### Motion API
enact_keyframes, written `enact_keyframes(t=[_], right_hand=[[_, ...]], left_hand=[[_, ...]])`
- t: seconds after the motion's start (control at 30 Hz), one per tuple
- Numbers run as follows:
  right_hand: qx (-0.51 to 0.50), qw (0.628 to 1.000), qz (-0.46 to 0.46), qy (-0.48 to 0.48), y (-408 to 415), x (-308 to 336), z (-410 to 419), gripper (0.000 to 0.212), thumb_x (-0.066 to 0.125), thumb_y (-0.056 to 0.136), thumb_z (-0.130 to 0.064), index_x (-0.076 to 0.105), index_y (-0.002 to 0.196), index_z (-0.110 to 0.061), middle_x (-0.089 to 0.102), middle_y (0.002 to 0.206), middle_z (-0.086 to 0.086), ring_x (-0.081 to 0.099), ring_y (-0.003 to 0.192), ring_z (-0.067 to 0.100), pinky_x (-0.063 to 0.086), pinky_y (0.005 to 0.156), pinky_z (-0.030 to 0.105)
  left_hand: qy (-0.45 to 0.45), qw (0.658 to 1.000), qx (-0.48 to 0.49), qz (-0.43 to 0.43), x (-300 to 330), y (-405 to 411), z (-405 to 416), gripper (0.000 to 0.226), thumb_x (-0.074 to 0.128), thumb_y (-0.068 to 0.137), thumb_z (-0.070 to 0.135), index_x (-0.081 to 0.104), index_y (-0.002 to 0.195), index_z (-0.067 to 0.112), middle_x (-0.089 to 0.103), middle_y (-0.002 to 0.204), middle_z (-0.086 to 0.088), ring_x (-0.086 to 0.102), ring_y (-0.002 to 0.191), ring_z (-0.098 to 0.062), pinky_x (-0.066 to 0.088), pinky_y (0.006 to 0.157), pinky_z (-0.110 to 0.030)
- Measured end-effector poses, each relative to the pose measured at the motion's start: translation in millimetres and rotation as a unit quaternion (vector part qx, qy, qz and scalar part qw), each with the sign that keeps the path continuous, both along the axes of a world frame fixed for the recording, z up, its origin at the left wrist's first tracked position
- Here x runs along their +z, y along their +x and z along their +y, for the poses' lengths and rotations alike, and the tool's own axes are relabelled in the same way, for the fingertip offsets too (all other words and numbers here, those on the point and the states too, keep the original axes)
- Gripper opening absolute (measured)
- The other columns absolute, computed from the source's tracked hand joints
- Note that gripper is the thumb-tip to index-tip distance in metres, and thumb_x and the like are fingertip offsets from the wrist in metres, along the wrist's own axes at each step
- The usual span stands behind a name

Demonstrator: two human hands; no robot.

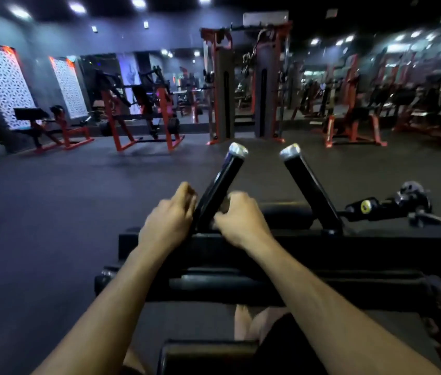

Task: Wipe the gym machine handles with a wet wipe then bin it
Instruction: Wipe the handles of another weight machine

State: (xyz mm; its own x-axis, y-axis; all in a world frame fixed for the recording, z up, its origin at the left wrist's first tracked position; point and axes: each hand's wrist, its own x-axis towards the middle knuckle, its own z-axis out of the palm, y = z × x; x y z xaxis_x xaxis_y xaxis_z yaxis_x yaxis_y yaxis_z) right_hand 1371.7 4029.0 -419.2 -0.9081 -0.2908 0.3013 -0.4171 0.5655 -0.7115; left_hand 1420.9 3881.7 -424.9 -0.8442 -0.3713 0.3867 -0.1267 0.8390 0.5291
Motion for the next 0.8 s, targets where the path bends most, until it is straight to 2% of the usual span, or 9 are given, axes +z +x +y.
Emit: enact_keyframes(t=[0.1,0.23,0.27,0.33,0.43,0.53,0.6,0.7,0.8], right_hand=[[0.006,0.992,0.036,-0.120,4.5,-0.7,20.2,0.009,0.068,0.083,-0.017,0.065,0.075,-0.013,0.074,0.082,0.005,0.070,0.088,0.027,0.053,0.073,0.036],[0.027,0.965,0.032,-0.258,10.9,-11.9,80.8,0.019,0.069,0.084,-0.004,0.073,0.091,-0.021,0.076,0.088,-0.003,0.072,0.086,0.009,0.059,0.085,0.039],[0.023,0.958,0.040,-0.285,17.0,-15.6,103.2,0.021,0.068,0.084,-0.002,0.073,0.094,-0.020,0.076,0.090,-0.003,0.072,0.088,0.010,0.059,0.085,0.040],[0.028,0.941,0.058,-0.331,37.0,-23.4,151.0,0.026,0.063,0.084,0.003,0.072,0.097,-0.018,0.075,0.093,0.000,0.071,0.091,0.012,0.059,0.082,0.035],[-0.027,0.946,0.081,-0.312,78.5,-42.7,226.6,0.035,0.056,0.082,0.010,0.072,0.095,-0.018,0.075,0.090,0.001,0.069,0.086,0.007,0.053,0.078,0.019],[-0.166,0.953,0.052,-0.250,108.8,-80.5,294.9,0.037,0.055,0.081,0.015,0.075,0.093,-0.014,0.074,0.076,-0.007,0.066,0.067,-0.001,0.049,0.060,0.012],[-0.245,0.945,0.031,-0.213,125.7,-116.7,328.1,0.035,0.057,0.080,0.014,0.077,0.092,-0.012,0.071,0.070,-0.017,0.063,0.061,-0.006,0.044,0.056,0.008],[-0.297,0.935,-0.003,-0.192,146.8,-177.7,363.6,0.034,0.061,0.077,0.004,0.076,0.091,-0.024,0.074,0.081,-0.011,0.065,0.076,0.000,0.050,0.070,0.020],[-0.322,0.934,-0.059,-0.143,157.5,-238.9,391.6,0.031,0.065,0.079,0.002,0.076,0.097,-0.021,0.075,0.088,0.000,0.066,0.079,0.009,0.056,0.074,0.032]], left_hand=[[-0.001,0.990,0.012,0.138,-6.8,7.9,49.7,0.020,0.051,0.098,0.025,0.050,0.118,0.029,0.065,0.112,-0.005,0.060,0.102,-0.033,0.047,0.081,-0.045],[0.007,0.971,0.005,0.240,-20.3,12.4,109.5,0.031,0.052,0.099,0.034,0.056,0.128,0.022,0.045,0.145,-0.011,0.041,0.136,-0.030,0.032,0.112,-0.045],[0.004,0.959,-0.024,0.284,-21.9,14.1,121.9,0.027,0.055,0.100,0.030,0.058,0.125,0.019,0.044,0.146,-0.011,0.039,0.140,-0.028,0.029,0.115,-0.041],[0.000,0.930,-0.156,0.334,-27.5,24.0,158.2,0.016,0.057,0.102,0.019,0.060,0.117,0.014,0.055,0.134,-0.010,0.052,0.128,-0.024,0.040,0.110,-0.039],[0.071,0.888,-0.373,0.261,-60.7,37.9,232.2,0.017,0.056,0.102,0.010,0.058,0.118,0.012,0.065,0.111,-0.006,0.065,0.099,-0.021,0.053,0.087,-0.038],[0.116,0.850,-0.479,0.189,-108.8,38.1,295.9,0.018,0.058,0.100,0.006,0.060,0.118,0.004,0.064,0.112,-0.006,0.063,0.102,-0.018,0.051,0.088,-0.031],[0.110,0.828,-0.535,0.128,-140.5,37.4,326.3,0.017,0.060,0.099,0.008,0.061,0.117,0.009,0.063,0.113,-0.003,0.064,0.103,-0.017,0.053,0.087,-0.033],[0.088,0.794,-0.602,0.010,-177.3,30.1,352.0,0.021,0.068,0.093,0.008,0.058,0.108,0.017,0.066,0.105,0.007,0.066,0.094,-0.009,0.056,0.083,-0.036],[0.049,0.774,-0.621,-0.115,-211.8,15.6,362.1,0.033,0.073,0.089,0.007,0.054,0.107,0.026,0.066,0.101,0.009,0.068,0.088,-0.006,0.057,0.081,-0.032]])
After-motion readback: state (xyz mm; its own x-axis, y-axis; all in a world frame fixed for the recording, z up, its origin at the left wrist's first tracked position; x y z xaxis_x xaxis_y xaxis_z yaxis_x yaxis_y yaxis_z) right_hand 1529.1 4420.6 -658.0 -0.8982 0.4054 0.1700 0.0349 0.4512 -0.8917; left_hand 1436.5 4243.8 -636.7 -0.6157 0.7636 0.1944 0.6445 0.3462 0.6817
